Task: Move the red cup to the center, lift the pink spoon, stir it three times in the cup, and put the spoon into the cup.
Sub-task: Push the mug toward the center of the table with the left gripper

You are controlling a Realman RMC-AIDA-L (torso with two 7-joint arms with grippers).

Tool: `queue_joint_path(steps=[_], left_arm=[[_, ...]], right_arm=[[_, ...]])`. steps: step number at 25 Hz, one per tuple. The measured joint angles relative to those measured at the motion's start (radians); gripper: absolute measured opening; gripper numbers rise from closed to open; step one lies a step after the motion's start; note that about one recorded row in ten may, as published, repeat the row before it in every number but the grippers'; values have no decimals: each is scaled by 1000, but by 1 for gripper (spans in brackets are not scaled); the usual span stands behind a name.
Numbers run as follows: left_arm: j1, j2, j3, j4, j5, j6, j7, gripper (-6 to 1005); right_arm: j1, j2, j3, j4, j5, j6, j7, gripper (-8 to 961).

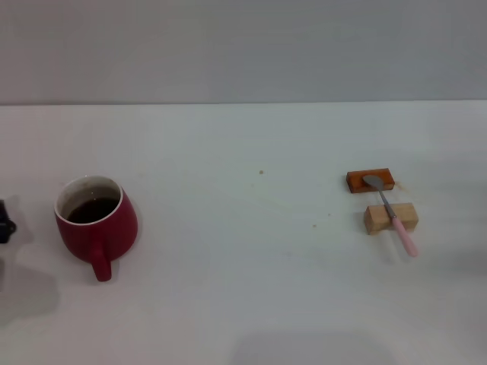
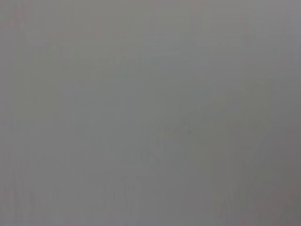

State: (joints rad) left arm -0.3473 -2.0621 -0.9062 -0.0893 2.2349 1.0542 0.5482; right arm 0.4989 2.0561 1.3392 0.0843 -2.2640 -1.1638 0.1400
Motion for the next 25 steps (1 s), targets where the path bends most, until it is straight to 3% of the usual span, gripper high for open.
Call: queue_joint_path(steps=[11,25], left_arm=[[-8,-3,150,-4,0,10,38,-1],[-5,-4,224,-51,0,10,103,1]], right_arm=[[1,-2,0,-1,0,1,0,739],[-2,-2,0,-2,0,-1,-1,739]])
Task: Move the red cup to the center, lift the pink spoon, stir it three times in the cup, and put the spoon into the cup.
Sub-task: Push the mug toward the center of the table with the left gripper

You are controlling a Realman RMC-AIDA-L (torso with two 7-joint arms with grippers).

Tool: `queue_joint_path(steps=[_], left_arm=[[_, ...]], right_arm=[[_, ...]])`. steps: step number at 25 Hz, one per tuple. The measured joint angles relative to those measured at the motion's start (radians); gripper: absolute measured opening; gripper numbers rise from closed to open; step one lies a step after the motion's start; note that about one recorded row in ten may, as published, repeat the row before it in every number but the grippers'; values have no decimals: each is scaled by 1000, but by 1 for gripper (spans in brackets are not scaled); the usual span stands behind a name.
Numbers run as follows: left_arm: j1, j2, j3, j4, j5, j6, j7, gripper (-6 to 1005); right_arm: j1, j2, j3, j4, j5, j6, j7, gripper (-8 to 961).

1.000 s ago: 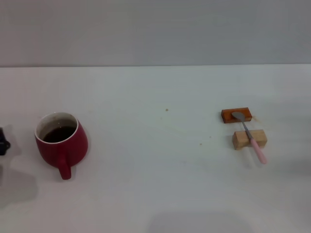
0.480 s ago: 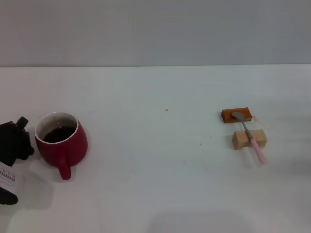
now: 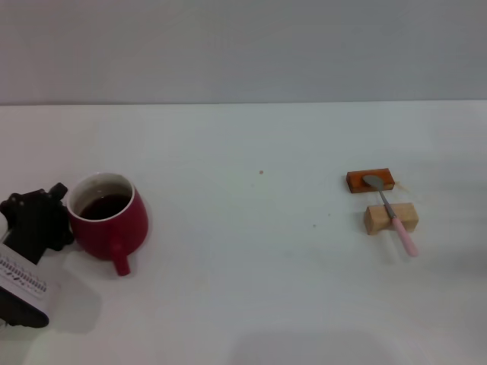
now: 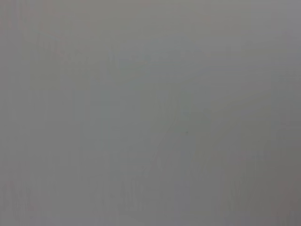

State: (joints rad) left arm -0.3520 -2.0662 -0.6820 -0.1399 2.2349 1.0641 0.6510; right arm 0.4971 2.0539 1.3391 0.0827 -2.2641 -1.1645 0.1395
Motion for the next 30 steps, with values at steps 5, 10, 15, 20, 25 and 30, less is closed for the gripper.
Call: queue_joint_path(steps=[5,10,15,20,25,30], left_arm=[[-3,-2,42,-18,1,0,5,1],[-3,-3,73,-45,2,-3,12,2],[-2,-4,107,-68,2,-6,12,2],[0,-5,146,-94,2,-13,8,3],[-1,-7,180,-123,2,-22,7,3],[-2,-8,206,-146,2,-25,6,4]], right_arm=[[0,0,0,0,0,-3,0,739],[0,0,0,0,0,-4,0,739],[0,0,0,0,0,-4,0,738],[0,0,0,1,0,-5,0,738],[2,0,0,2,0,-6,0,738],[3,0,0,7,0,-6,0,738]])
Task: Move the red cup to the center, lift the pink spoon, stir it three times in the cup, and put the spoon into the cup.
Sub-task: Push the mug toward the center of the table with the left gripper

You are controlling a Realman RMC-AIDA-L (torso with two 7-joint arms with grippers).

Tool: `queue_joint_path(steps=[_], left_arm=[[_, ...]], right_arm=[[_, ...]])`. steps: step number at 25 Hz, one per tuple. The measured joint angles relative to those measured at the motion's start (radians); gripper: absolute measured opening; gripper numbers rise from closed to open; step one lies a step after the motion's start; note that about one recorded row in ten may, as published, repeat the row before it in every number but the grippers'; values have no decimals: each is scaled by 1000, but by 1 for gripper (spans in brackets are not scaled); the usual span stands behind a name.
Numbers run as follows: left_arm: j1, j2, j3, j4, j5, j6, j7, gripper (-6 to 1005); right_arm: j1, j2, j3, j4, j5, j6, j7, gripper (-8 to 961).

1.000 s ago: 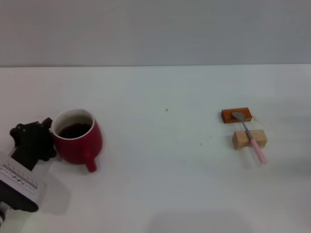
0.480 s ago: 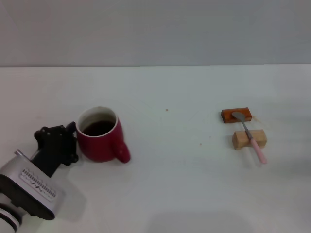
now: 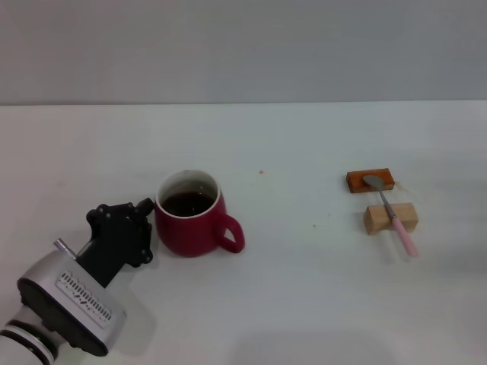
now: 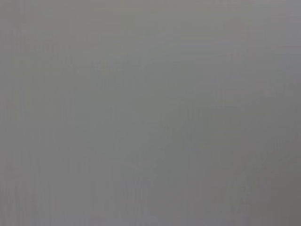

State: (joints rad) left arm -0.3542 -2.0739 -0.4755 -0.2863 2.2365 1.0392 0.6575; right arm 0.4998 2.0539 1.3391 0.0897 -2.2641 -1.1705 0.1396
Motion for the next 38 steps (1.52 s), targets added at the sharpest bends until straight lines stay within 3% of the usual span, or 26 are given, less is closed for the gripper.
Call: queue_joint_path(steps=[16,25,38], left_arm=[[-6,-3,98,-63,0,-43,-4,5],[-42,-1,-12,-56,-12,-84,-5,6],[-133,-3,22,-37,-2,-142,-5,7]], right_arm=[[0,1,0,13,0,0,0,738],[-3,5,0,15,0,-1,0,739],[-13,8,0,15,0,-14,6,739]])
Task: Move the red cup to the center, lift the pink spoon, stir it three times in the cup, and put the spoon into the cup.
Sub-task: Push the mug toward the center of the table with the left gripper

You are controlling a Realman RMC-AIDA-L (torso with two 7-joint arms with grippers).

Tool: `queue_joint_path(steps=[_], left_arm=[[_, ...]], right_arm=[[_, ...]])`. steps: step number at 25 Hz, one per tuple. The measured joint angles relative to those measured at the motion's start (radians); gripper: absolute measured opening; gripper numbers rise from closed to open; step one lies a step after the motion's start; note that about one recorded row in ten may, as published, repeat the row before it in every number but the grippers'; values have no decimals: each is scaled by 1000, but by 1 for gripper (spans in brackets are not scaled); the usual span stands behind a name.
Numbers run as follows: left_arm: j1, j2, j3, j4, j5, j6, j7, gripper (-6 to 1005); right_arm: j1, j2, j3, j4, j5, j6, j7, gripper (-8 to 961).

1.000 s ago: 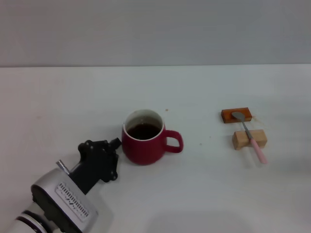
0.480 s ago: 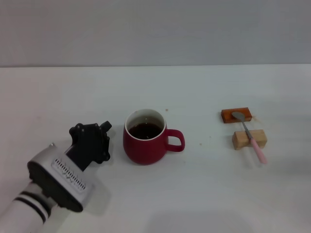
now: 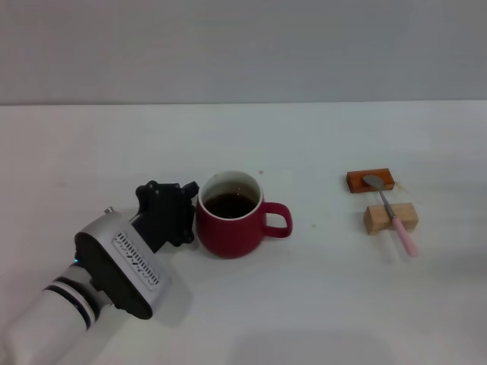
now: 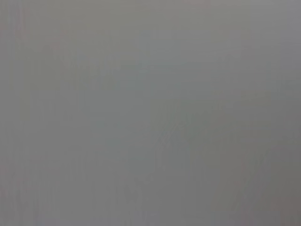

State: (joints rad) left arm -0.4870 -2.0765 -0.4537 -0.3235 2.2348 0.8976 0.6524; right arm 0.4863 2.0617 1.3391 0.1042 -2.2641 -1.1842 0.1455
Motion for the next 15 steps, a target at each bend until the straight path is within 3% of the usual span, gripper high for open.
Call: queue_joint_path(steps=[15], left_arm=[[-3,-2,68,-51,0,2,1,9]], right_arm=[[10,0,0,0,0,0,1,738]])
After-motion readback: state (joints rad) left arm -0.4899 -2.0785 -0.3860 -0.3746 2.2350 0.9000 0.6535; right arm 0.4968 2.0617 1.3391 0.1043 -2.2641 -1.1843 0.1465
